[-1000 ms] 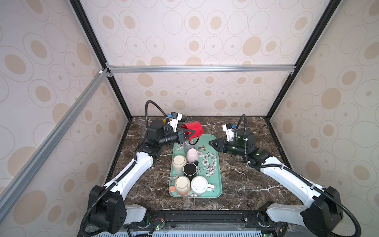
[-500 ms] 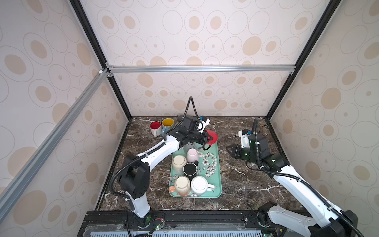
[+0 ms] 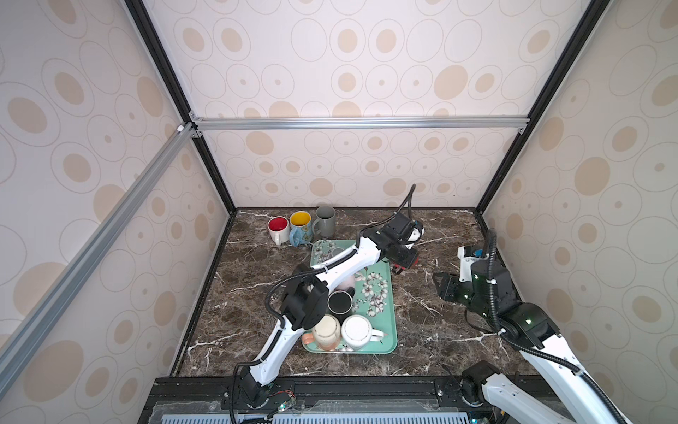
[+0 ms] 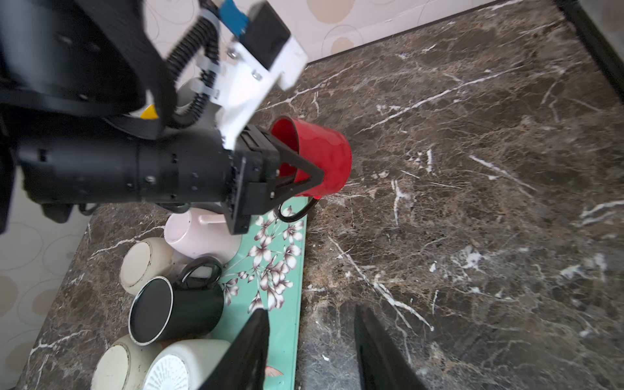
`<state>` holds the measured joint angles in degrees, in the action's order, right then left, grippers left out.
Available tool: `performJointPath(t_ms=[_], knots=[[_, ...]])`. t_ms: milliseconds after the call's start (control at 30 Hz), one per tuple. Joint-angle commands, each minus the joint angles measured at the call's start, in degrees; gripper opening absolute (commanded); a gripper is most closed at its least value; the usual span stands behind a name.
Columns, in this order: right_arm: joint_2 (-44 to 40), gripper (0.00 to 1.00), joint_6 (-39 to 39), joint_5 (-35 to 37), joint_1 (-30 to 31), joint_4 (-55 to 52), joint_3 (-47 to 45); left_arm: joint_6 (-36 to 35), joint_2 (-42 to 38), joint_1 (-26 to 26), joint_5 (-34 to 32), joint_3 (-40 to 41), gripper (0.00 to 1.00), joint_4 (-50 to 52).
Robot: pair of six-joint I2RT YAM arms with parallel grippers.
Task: Turn the mug right side up
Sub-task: Place the mug at the center of the table.
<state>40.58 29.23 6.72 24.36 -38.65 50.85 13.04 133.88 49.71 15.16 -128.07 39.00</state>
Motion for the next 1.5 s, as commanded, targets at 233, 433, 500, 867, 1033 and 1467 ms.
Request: performJointPath(t_ms=[233, 433, 500, 867, 1033, 1467], knots=[[-8.1, 0.46, 0.3, 7.2, -0.2, -5.1, -0.3, 1.0, 5.9, 4.7, -9.7, -11.8, 0.0, 7.3], [-10.0, 0.46, 0.6, 7.9, -0.2, -5.0, -0.6, 3.2, 7.1, 6.6, -15.6, -11.9, 0.0, 9.2], [-10.0, 0.46, 0.6, 7.9, -0.1, -4.9, -0.6, 3.9, 7.4, 7.0, -16.9, -12.0, 0.0, 9.9], [-9.9, 0.47, 0.8, 7.3, -0.1, -4.9, -0.6, 4.8, 9.3, 7.2, -17.4, -12.5, 0.01, 11.8], [-9.0, 0.47, 0.9, 6.8, -0.1, -4.6, -0.3, 4.6, 10.2, 7.2, -17.3, -12.5, 0.04, 11.9], [-7.4, 0.47, 2.4, 4.8, -0.2, -3.6, -0.4, 3.9, 9.6, 7.2, -16.7, -14.6, 0.3, 12.1]])
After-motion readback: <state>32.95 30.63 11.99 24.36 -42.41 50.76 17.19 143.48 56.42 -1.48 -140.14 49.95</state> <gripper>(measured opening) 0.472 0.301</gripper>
